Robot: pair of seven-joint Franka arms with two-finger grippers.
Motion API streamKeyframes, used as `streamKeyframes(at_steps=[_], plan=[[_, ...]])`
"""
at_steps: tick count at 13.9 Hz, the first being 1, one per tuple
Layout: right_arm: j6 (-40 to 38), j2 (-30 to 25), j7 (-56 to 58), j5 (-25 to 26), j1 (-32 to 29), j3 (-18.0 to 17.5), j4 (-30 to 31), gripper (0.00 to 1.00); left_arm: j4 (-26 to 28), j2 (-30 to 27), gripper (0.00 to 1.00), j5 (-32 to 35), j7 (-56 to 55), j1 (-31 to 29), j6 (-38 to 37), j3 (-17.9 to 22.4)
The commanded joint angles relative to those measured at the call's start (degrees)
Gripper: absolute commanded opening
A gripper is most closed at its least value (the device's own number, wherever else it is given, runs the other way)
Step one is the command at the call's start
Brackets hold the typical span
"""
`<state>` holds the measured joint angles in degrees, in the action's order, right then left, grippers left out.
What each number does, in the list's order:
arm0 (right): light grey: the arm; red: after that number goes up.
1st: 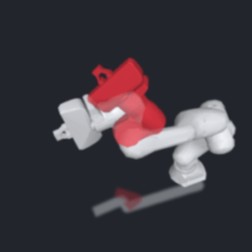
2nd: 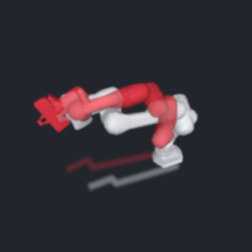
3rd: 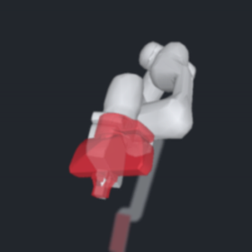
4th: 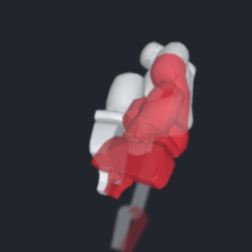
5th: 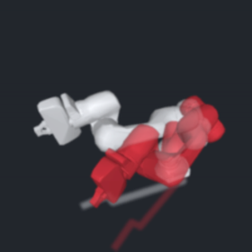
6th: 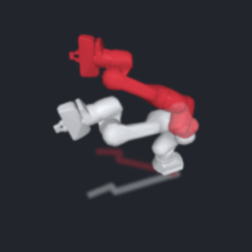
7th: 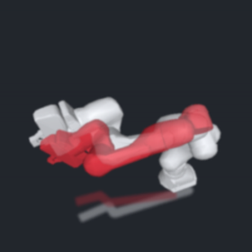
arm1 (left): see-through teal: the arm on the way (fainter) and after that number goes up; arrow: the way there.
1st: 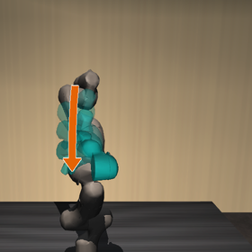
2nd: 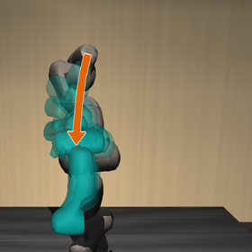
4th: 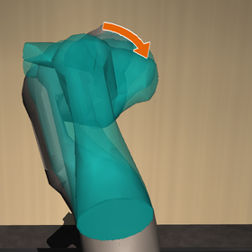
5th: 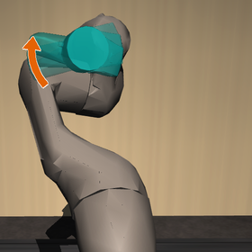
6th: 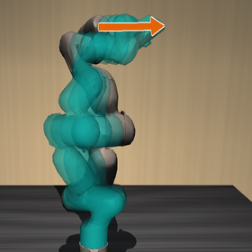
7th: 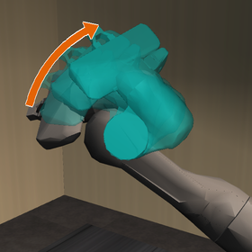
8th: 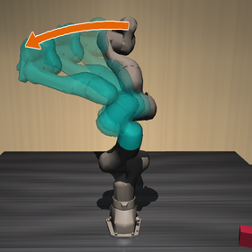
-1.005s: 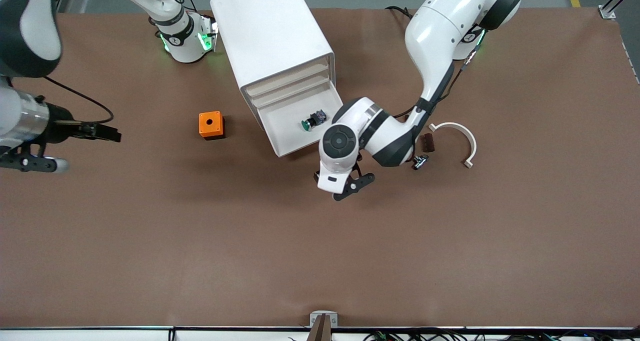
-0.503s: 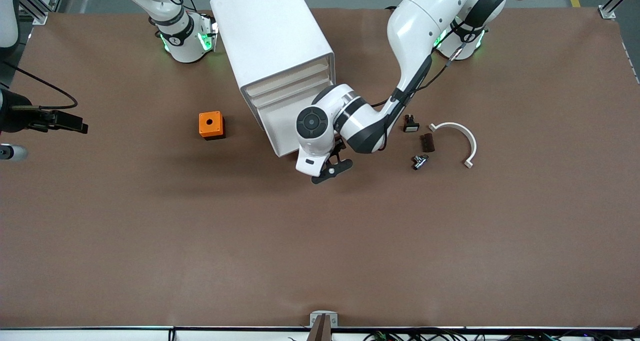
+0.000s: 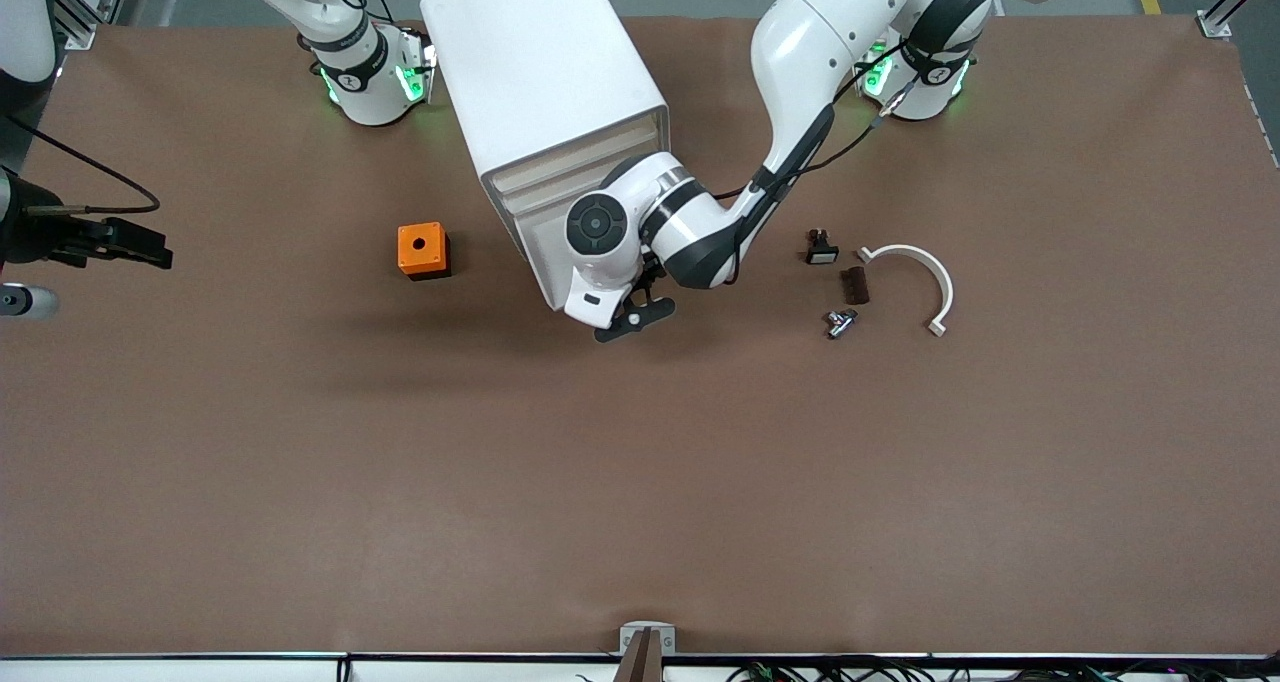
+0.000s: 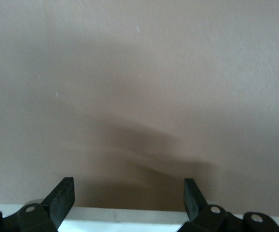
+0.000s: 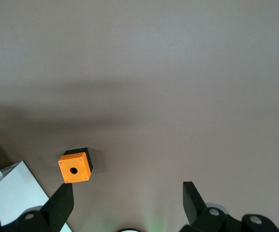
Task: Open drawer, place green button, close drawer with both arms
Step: 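Push the drawer closed into the cabinet with the left gripper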
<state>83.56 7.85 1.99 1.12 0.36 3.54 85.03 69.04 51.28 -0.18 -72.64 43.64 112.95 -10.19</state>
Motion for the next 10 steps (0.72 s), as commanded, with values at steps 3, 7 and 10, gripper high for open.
streamKeyframes(at_steps=[3, 7, 10], plan=[[-0.15, -0.03, 0.65, -1.83, -0.53, 0.42, -0.3, 1.0, 1.01, -0.57, 0.99, -6.66, -0.23, 1.98, 0.08, 0.09], [-0.5, 0.15, -0.14, -1.39, -0.27, 0.33, -1.35, 1.0, 2.5, -0.48, 0.99, -10.36, 0.13, 2.59, 0.08, -1.58], [-0.68, 0.15, -0.14, -1.65, -0.53, 0.42, -3.89, 1.0, 2.5, -0.39, 0.99, -16.14, 0.21, 2.59, 0.25, -1.93]])
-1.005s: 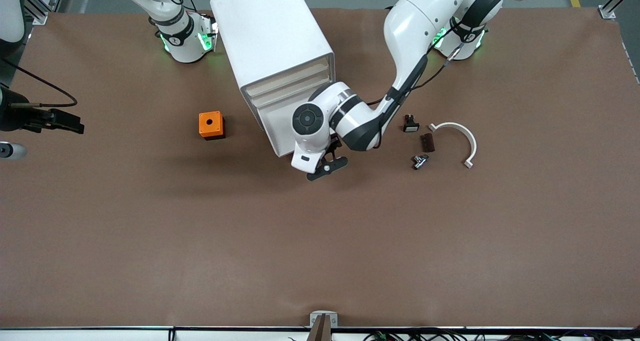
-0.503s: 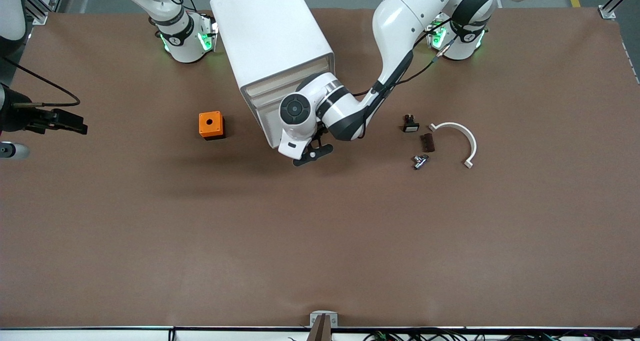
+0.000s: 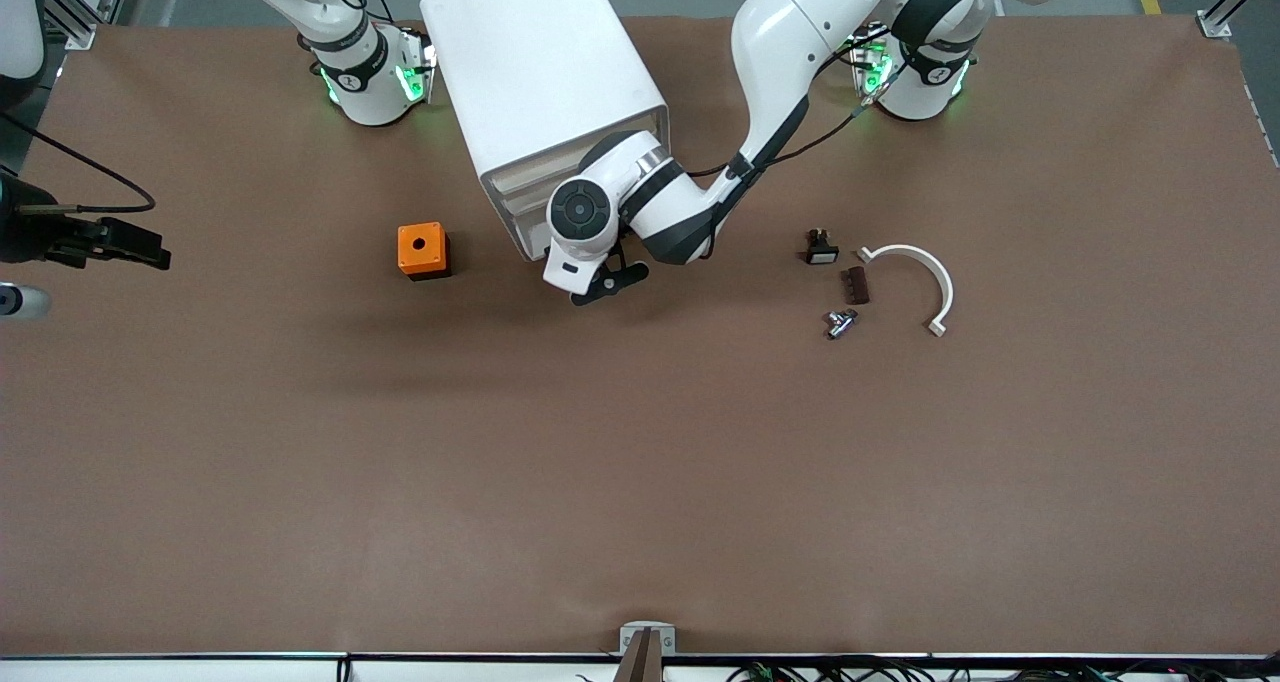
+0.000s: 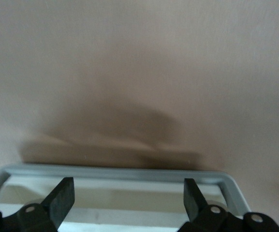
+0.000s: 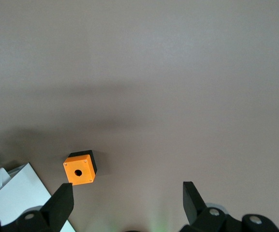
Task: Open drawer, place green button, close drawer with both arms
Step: 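Push the drawer closed into the cabinet with the left gripper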
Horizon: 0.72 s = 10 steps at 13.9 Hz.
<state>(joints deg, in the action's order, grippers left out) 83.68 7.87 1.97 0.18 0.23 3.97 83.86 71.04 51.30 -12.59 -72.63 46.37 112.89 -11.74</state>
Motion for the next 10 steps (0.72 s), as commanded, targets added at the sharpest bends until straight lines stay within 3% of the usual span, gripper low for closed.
streamKeyframes(at_steps=[1, 10], plan=[[-0.8, 0.13, -0.13, -0.62, -0.4, 0.07, -3.78, 1.0, 0.59, -0.23, 0.99, -5.58, 0.21, -0.05, 0.31, -0.39], [-2.82, -1.8, -0.48, -1.06, -1.37, -0.45, -3.09, 1.0, 2.17, -0.41, 0.99, -8.68, 0.21, 0.21, 0.49, -1.0]])
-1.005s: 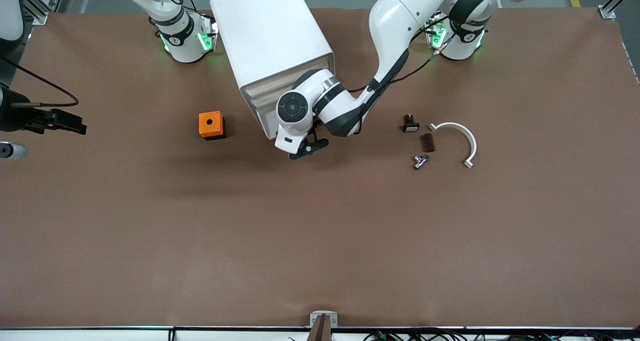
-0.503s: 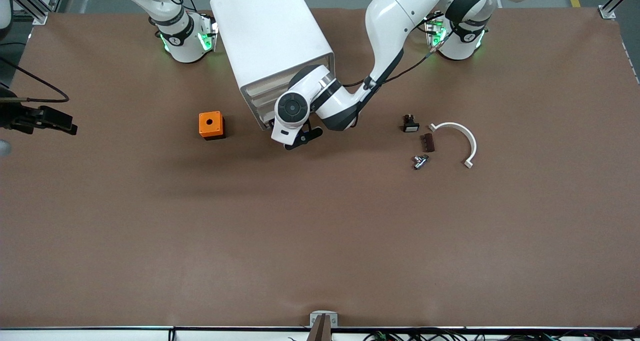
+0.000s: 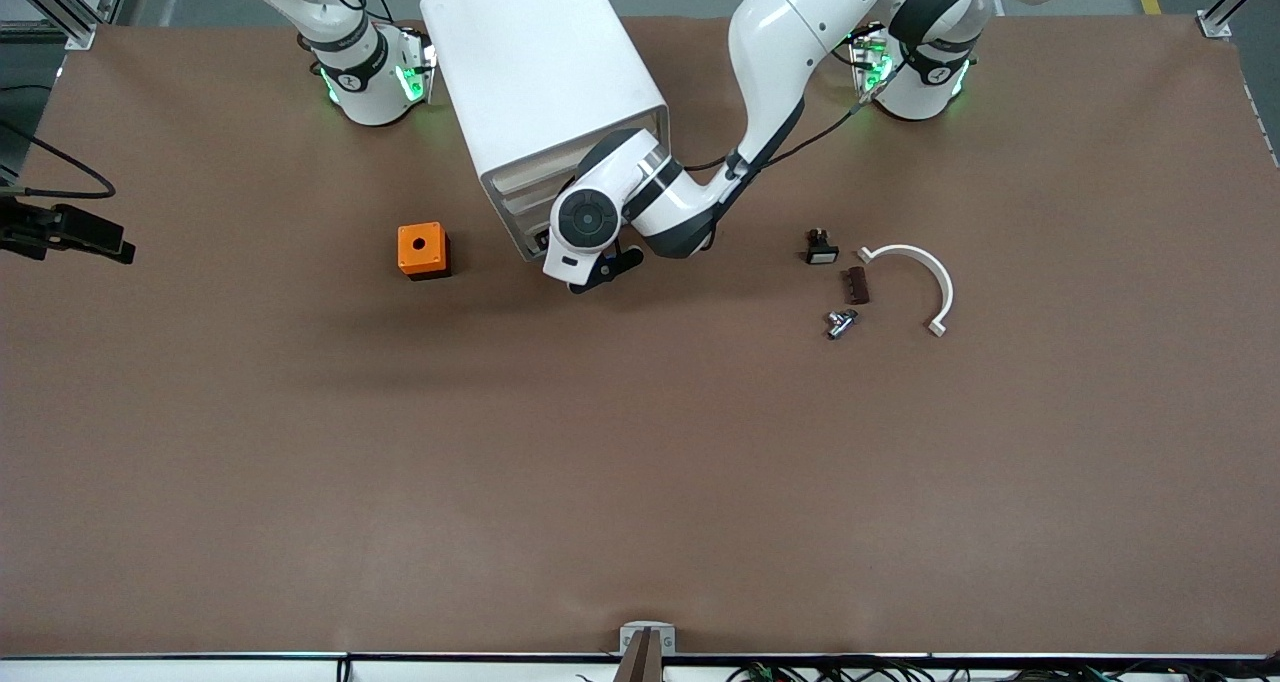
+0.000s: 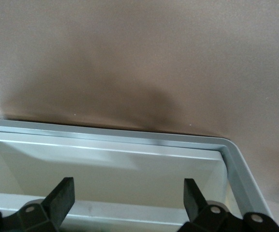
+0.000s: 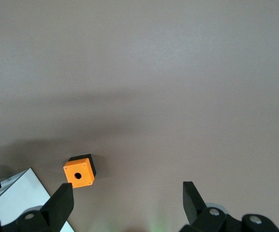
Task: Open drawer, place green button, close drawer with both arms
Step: 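Push the drawer closed into the cabinet with the left gripper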
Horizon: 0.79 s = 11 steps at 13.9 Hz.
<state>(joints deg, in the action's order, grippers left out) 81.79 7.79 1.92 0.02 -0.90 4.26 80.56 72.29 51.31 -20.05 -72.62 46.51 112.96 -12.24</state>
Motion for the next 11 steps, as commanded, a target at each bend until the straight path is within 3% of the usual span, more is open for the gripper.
streamKeyframes(at_steps=[1, 5, 11], plan=[[-0.93, -2.6, -0.42, -0.98, -0.24, -0.84, 1.26, 1.0, 0.92, -0.68, 0.99, -1.22, 0.2, 0.07, 0.33, -0.51], [-0.66, -5.33, -0.25, -1.16, -0.24, -0.84, 2.94, 1.0, 0.92, -1.47, 0.99, -0.43, -0.15, -1.07, 0.24, -0.33], [0.13, -7.88, 0.63, -1.07, -0.51, -0.66, 4.78, 1.0, 0.57, -9.45, 0.99, -0.34, -0.33, -6.69, -1.42, -0.07]])
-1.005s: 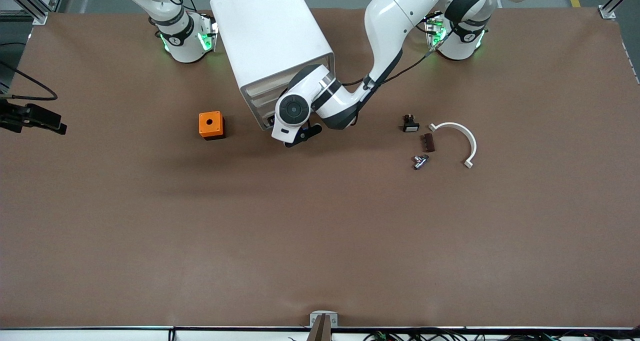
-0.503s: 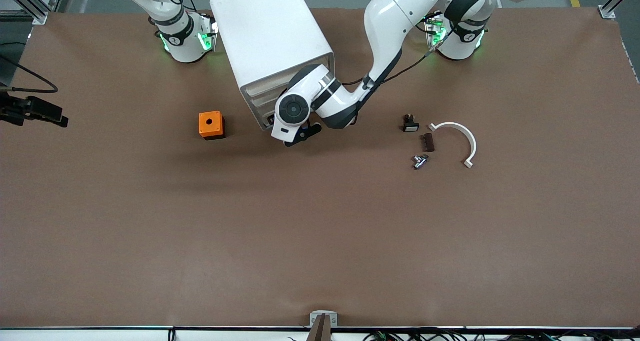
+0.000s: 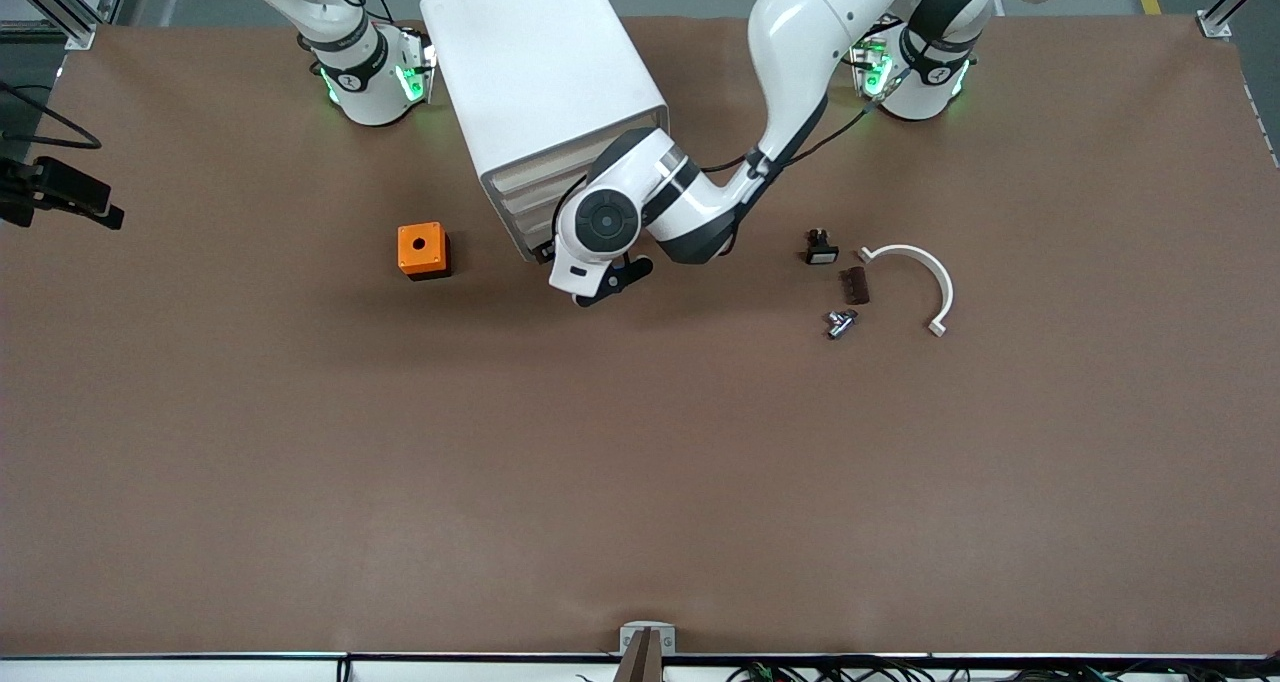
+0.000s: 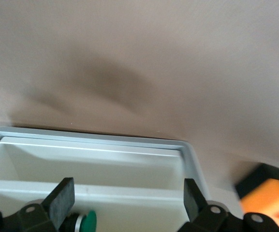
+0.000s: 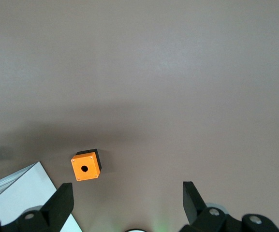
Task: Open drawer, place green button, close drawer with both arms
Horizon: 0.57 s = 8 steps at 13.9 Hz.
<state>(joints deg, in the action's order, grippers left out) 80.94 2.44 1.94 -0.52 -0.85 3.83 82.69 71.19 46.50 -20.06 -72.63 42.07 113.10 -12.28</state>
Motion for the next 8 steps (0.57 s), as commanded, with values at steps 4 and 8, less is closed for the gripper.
streamKeyframes(at_steps=[4, 8], plan=[[1.07, -3.14, 2.63, -0.45, -0.56, -0.14, 3.09, 1.0, 1.41, -13.52, 0.99, 2.99, 1.25, -9.27, -7.52, 0.15], [3.17, -5.51, 2.72, -0.18, -0.64, -0.05, 5.8, 1.0, 1.5, -21.7, 0.99, 6.34, 10.28, -17.18, -17.28, 0.23]])
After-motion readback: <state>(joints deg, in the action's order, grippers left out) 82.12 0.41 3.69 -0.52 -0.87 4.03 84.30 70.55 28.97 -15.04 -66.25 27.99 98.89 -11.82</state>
